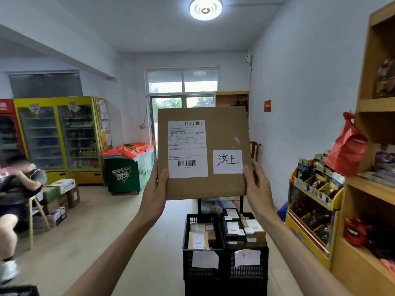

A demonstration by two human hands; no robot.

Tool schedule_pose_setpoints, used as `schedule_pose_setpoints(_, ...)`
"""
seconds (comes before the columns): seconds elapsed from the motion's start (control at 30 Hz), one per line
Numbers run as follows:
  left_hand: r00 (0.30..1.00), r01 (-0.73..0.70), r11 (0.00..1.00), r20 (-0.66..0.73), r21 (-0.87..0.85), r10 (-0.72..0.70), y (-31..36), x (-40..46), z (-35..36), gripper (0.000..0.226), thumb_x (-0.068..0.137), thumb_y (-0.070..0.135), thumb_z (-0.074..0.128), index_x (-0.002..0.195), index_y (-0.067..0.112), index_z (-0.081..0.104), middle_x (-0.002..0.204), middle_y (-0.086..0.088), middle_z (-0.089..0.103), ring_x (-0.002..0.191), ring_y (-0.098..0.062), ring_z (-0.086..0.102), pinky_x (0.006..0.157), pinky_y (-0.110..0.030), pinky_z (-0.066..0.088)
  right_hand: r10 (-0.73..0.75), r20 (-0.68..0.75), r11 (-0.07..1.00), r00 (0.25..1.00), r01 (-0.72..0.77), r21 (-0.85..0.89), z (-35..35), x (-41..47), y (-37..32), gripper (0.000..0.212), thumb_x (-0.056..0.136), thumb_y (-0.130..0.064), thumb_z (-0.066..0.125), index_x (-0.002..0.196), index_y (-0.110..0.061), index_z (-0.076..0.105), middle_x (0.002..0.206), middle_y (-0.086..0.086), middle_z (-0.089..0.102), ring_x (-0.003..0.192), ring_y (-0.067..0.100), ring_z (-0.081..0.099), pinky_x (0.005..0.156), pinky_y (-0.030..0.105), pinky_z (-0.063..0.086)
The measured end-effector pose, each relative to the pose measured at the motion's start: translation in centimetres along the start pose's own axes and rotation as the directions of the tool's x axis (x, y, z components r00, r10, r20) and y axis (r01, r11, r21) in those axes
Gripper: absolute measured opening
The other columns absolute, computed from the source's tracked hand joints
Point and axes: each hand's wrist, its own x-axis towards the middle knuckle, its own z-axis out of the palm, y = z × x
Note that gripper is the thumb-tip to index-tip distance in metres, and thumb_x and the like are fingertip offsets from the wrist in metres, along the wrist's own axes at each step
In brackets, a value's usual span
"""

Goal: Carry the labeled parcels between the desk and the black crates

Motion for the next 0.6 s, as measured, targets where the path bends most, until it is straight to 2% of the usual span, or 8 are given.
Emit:
schedule_pose_setpoints(0.07,1.0,-0.021,1.0,-0.006,0.01,0.021,-0.3,2.8,0.9,0.05,0.108,0.042,0.034,0.157,0.035,0.029,0.143,0.009,0.055,0.128,-0.01,0.055,0.111,-0.04,0.048,-0.009,0.002,1.0,1.0,0.009,0.018,0.4,3.1,1.1,0.044,0.104,-0.041,0.045,0.147,-0.031,0.045,0.125,-0.02,0.061,0.115,0.001,0.059,0.094,0.026,0.053)
schedule_pose_setpoints(0.17,0.998,-0.061,0.998,-0.014,0.021,0.061,-1.2,7.1,2.5,0.047,0.109,0.04,0.034,0.156,0.035,0.031,0.14,0.011,0.057,0.124,-0.007,0.057,0.108,-0.035,0.05,-0.033,0.005,0.998,0.999,0.033,0.048,0.9,7.5,2.9,0.038,0.104,-0.038,0.045,0.142,-0.034,0.048,0.122,-0.021,0.063,0.109,-0.001,0.062,0.087,0.021,0.055)
schedule_pose_setpoints(0.23,0.997,-0.072,0.997,-0.015,0.022,0.073,-2.4,9.5,3.5,0.047,0.109,0.04,0.034,0.155,0.036,0.031,0.14,0.011,0.057,0.125,-0.01,0.057,0.105,-0.033,0.051,-0.045,-0.002,0.998,0.999,0.045,0.05,1.0,10.1,4.4,0.042,0.104,-0.039,0.045,0.146,-0.031,0.045,0.126,-0.02,0.06,0.112,-0.002,0.059,0.089,0.02,0.052)
schedule_pose_setpoints(0.3,0.997,-0.079,0.996,-0.016,0.031,0.079,-3.9,11.3,4.4,0.042,0.109,0.039,0.034,0.151,0.042,0.032,0.139,0.013,0.056,0.123,-0.008,0.057,0.099,-0.025,0.053,-0.045,-0.003,0.998,0.999,0.045,0.037,1.4,12.4,5.9,0.047,0.104,-0.038,0.045,0.15,-0.028,0.04,0.128,-0.019,0.057,0.115,-0.004,0.055,0.093,0.019,0.049)
schedule_pose_setpoints(0.37,0.997,-0.074,0.997,-0.021,0.024,0.075,-5.2,12.9,5.0,0.037,0.109,0.037,0.033,0.144,0.047,0.031,0.134,0.017,0.057,0.118,-0.002,0.058,0.089,-0.013,0.054,-0.041,0.005,0.998,0.999,0.041,0.041,1.9,14.3,7.5,0.047,0.105,-0.037,0.045,0.15,-0.027,0.04,0.122,-0.024,0.057,0.112,-0.005,0.055,0.095,0.022,0.05)
schedule_pose_setpoints(0.47,0.998,-0.059,0.998,-0.022,0.035,0.06,-7.2,15.3,5.7,0.035,0.109,0.036,0.033,0.143,0.047,0.031,0.13,0.02,0.057,0.117,-0.001,0.058,0.089,-0.014,0.053,-0.034,0.009,0.998,0.999,0.034,0.045,2.7,16.4,10.2,0.043,0.104,-0.037,0.047,0.147,-0.03,0.045,0.123,-0.02,0.062,0.114,0.004,0.061,0.096,0.031,0.055)
schedule_pose_setpoints(0.6,0.999,-0.046,0.998,-0.014,0.042,0.047,-10.1,18.8,6.5,0.041,0.11,0.036,0.033,0.15,0.041,0.031,0.131,0.021,0.056,0.119,-0.002,0.057,0.09,-0.013,0.053,-0.002,0.021,0.998,1.0,0.0,0.064,3.9,19.5,13.4,0.043,0.104,-0.039,0.047,0.146,-0.03,0.046,0.124,-0.016,0.064,0.113,0.006,0.063,0.092,0.033,0.058)
